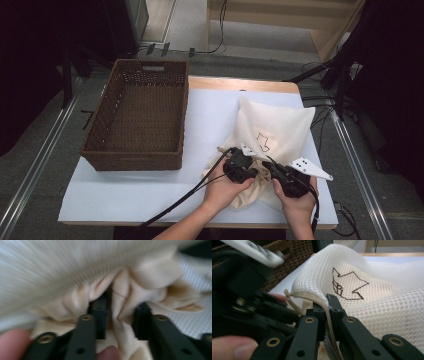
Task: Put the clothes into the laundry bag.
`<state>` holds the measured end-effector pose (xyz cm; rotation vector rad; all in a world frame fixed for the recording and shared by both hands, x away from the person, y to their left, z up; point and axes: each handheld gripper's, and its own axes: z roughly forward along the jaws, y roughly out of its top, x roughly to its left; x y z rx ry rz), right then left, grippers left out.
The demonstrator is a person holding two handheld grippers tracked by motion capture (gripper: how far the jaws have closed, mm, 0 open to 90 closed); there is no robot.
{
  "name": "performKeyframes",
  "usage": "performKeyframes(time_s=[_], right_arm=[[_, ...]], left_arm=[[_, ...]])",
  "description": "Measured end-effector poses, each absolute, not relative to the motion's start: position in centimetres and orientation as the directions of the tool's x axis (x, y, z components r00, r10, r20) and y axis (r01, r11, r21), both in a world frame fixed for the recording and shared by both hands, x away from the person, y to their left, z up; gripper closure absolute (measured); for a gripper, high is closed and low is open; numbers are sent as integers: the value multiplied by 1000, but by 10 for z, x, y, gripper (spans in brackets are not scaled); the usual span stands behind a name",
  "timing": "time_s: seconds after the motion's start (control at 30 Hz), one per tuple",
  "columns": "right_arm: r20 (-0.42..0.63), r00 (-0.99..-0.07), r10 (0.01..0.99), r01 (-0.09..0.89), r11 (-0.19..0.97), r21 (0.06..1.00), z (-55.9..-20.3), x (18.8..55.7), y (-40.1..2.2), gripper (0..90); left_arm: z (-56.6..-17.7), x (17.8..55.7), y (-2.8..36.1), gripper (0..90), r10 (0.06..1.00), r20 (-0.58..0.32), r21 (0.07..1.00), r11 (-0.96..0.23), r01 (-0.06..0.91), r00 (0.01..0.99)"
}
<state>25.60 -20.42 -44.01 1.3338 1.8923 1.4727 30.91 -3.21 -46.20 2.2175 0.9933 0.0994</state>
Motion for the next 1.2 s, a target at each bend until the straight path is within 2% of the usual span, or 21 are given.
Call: performKeyframes(time_s=[0.07, 0.13, 0.27, 0.37, 0.47, 0.5, 0.57, 0.63, 0.67, 0.7, 0.77, 0.8, 0.83, 1.0, 1.07, 1.2], right_arm=[[237, -463, 854, 442, -9, 897, -442, 257, -205, 881], [232, -459, 858, 440, -7, 898, -443, 257, -208, 882], [222, -449, 865, 435, -5, 900, -443, 258, -211, 881], [221, -446, 867, 438, -4, 899, -444, 259, -211, 881], [218, -444, 869, 438, -1, 899, -444, 259, -210, 881], [219, -443, 870, 439, -2, 898, -443, 259, -209, 881], [198, -444, 874, 433, 16, 901, -444, 258, -207, 880], [170, -447, 878, 427, 42, 903, -444, 257, -204, 880], [172, -448, 878, 429, 42, 902, -444, 257, -203, 880], [171, -449, 877, 429, 44, 902, -444, 258, -202, 880], [166, -453, 876, 430, 51, 902, -445, 258, -200, 880], [163, -454, 876, 430, 55, 901, -445, 257, -200, 880], [163, -455, 875, 430, 55, 901, -445, 257, -200, 880], [176, -460, 870, 423, 40, 905, -441, 255, -199, 880], [182, -468, 865, 418, 35, 908, -439, 254, -199, 881], [208, -480, 852, 419, 14, 908, -435, 253, -198, 882]], left_arm=[[-457, 305, -30, 575, 658, -196, 649, -469, 599, 727], [-447, 298, -23, 415, 636, -207, 681, -451, 576, 743], [-427, 279, -9, 144, 652, -154, 690, -467, 553, 743], [-427, 270, -3, 107, 654, -116, 660, -512, 550, 748], [-445, 268, -5, 100, 646, -85, 566, -595, 570, 759], [-453, 267, -7, 115, 630, -89, 528, -627, 573, 771], [-458, 261, -9, 129, 629, -14, 536, -651, 537, 777], [-458, 258, -12, 206, 642, 27, 542, -653, 529, 766], [-457, 258, -12, 303, 655, 57, 553, -649, 523, 753], [-456, 259, -11, 443, 665, 63, 566, -638, 522, 744], [-453, 264, -7, 670, 670, 34, 584, -616, 530, 741], [-451, 265, -6, 766, 665, 17, 588, -611, 531, 746], [-449, 265, -6, 802, 661, -2, 594, -603, 532, 751], [-431, 262, -10, 834, 627, -68, 663, -553, 505, 776], [-425, 267, -13, 834, 615, -121, 689, -513, 512, 779], [-431, 288, -23, 833, 667, -177, 722, -412, 555, 724]])
